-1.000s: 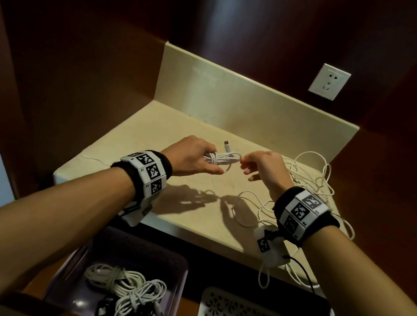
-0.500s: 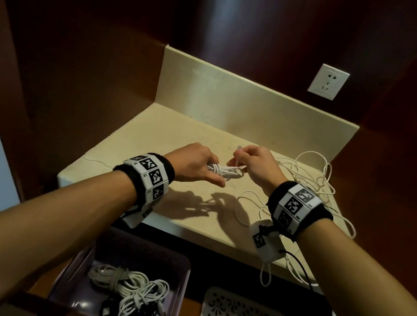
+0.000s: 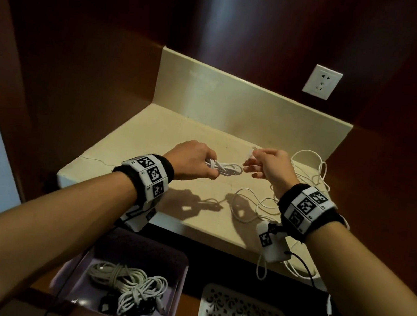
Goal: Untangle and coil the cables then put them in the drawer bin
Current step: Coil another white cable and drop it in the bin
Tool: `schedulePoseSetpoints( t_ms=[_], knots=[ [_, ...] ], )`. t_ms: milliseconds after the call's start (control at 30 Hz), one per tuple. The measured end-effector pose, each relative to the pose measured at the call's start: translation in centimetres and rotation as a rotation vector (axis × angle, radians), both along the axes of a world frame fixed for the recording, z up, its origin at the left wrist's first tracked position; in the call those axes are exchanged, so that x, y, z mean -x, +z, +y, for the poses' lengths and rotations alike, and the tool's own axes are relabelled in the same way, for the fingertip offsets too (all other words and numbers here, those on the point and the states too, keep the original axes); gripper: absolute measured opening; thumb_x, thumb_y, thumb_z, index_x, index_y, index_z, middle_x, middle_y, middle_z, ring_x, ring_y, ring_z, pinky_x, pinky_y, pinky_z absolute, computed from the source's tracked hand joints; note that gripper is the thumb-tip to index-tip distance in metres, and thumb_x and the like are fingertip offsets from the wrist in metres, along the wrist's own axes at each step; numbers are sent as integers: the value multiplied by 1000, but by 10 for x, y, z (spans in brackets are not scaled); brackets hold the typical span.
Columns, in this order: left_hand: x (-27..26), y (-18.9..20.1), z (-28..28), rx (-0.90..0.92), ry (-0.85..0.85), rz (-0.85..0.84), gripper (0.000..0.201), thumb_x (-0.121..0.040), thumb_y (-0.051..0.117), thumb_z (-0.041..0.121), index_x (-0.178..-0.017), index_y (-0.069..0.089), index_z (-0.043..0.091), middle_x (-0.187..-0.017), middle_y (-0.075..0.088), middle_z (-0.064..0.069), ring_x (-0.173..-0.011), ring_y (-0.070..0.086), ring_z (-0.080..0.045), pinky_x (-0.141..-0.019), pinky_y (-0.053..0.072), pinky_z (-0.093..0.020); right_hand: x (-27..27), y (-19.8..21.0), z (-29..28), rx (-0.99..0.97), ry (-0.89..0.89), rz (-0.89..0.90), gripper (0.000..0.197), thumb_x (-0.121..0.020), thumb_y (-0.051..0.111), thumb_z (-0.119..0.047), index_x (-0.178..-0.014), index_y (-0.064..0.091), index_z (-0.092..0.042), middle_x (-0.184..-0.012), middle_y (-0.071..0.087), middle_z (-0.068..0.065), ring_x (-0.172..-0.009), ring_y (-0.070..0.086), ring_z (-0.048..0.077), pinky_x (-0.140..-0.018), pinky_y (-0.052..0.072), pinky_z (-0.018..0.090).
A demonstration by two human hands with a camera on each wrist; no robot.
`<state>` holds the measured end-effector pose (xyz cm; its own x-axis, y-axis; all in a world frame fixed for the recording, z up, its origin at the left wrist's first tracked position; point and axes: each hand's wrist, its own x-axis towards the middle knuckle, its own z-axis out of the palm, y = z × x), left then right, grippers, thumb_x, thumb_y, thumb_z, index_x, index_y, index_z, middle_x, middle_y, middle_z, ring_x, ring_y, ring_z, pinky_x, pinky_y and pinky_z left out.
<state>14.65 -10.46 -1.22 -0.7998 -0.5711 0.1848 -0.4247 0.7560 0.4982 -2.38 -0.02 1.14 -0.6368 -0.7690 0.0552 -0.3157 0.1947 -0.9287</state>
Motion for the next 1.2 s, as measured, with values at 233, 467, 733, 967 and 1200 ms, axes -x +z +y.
schedulePoseSetpoints(
  t_ms=[233, 467, 733, 967, 1200],
  knots=[
    [0, 7, 6, 59, 33, -59, 13, -78, 68, 37, -86, 69, 27, -71, 62, 5, -72, 54, -17, -53, 32, -26, -23, 15, 20, -143, 178, 515, 51, -86, 64, -3, -131, 55, -23, -128, 52, -6, -119, 46, 10, -100, 40, 29],
    [-9, 11, 19, -8, 24, -3, 16, -75, 72, 37, -89, 69, 32, -81, 67, 6, -77, 58, -16, -59, 37, -26, -39, -6, 32, -293, 261, 625, 25, -87, 67, -21, -111, 68, -25, -106, 62, -7, -107, 53, 18, -91, 42, 34],
    [-43, 0, 32, -262, 6, 219, 27, -79, 76, 33, -103, 66, 24, -91, 66, 8, -83, 61, -7, -74, 51, -27, -60, -35, 56, -126, 195, 338, 8, -85, 72, -23, -87, 70, -16, -77, 67, 5, -71, 56, 16, -66, 41, 32],
    [-64, -25, 52, -424, 42, 303, 26, -85, 70, 34, -106, 67, 20, -85, 70, 7, -73, 58, 0, -69, 43, -21, -87, -56, 79, 38, 172, 189, 25, -86, 72, -17, -104, 61, -31, -79, 70, 13, -76, 67, 21, -79, 53, 41],
    [-76, -61, 75, -466, 162, 352, 28, -77, 55, 49, -96, 65, 32, -86, 71, 11, -92, 66, -14, -91, 50, -41, -101, -71, 84, 33, 182, 225, 24, -82, 70, -31, -105, 64, -36, -77, 69, 8, -76, 66, 25, -79, 53, 49]
  ],
)
